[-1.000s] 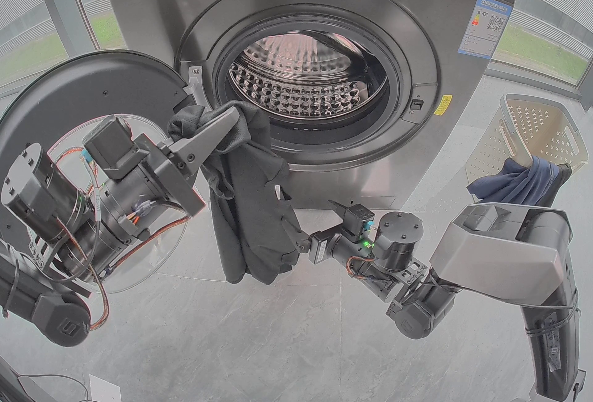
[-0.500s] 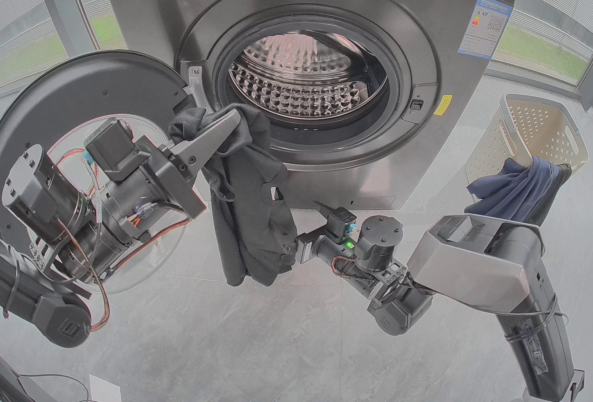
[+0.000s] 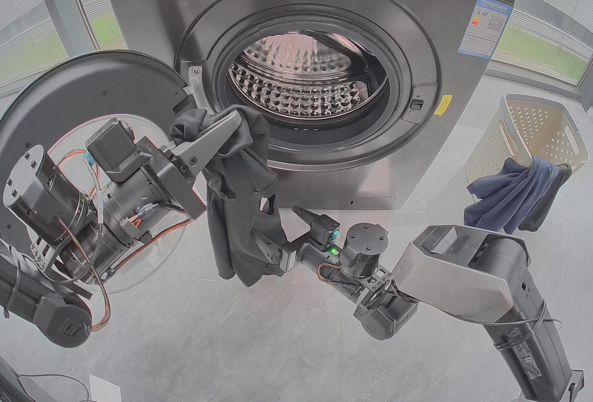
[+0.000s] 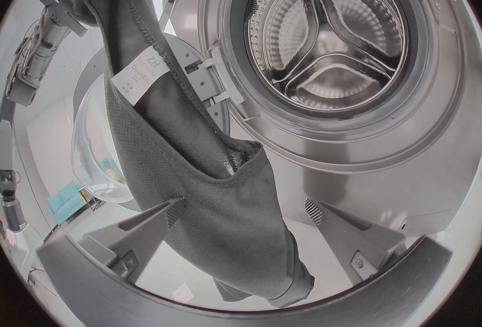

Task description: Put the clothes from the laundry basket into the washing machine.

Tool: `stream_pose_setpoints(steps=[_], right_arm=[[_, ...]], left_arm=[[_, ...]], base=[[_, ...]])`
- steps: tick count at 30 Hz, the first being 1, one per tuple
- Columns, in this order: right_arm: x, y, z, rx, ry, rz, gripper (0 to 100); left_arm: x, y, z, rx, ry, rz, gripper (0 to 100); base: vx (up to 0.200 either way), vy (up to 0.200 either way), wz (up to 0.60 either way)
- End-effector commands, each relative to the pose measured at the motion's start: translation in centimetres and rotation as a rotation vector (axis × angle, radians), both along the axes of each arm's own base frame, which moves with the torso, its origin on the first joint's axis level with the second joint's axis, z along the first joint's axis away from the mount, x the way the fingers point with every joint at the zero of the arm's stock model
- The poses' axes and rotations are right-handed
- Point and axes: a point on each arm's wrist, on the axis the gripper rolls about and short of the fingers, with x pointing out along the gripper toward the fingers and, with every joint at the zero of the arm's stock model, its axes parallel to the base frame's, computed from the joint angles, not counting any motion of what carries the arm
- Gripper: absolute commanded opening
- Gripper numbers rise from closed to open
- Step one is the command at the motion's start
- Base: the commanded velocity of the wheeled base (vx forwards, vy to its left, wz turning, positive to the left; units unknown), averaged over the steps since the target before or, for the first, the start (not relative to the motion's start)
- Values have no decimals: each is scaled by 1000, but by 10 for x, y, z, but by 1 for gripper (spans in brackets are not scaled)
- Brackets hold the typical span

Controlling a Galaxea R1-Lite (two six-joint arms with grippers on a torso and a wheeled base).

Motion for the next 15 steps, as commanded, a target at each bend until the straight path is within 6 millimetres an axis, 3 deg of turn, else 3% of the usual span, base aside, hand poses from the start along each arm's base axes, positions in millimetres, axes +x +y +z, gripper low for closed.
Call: stream_pose_setpoints(steps=[1, 2, 3, 15], right_arm=[[1, 6, -9, 2, -4, 19, 100], [0, 8, -10, 3, -6, 23, 100], [-1, 10, -9, 6, -9, 28, 0], [0, 4, 0, 16, -17, 11, 0]], left_arm=[[1, 0, -1, 2, 3, 2, 0], [1, 0, -1, 1, 4, 4, 0], [1, 0, -1, 1, 4, 4, 0], [2, 0, -2, 2, 9, 5, 0]], base=[[0, 0, 0], [0, 0, 0], [0, 0, 0], [0, 0, 0]])
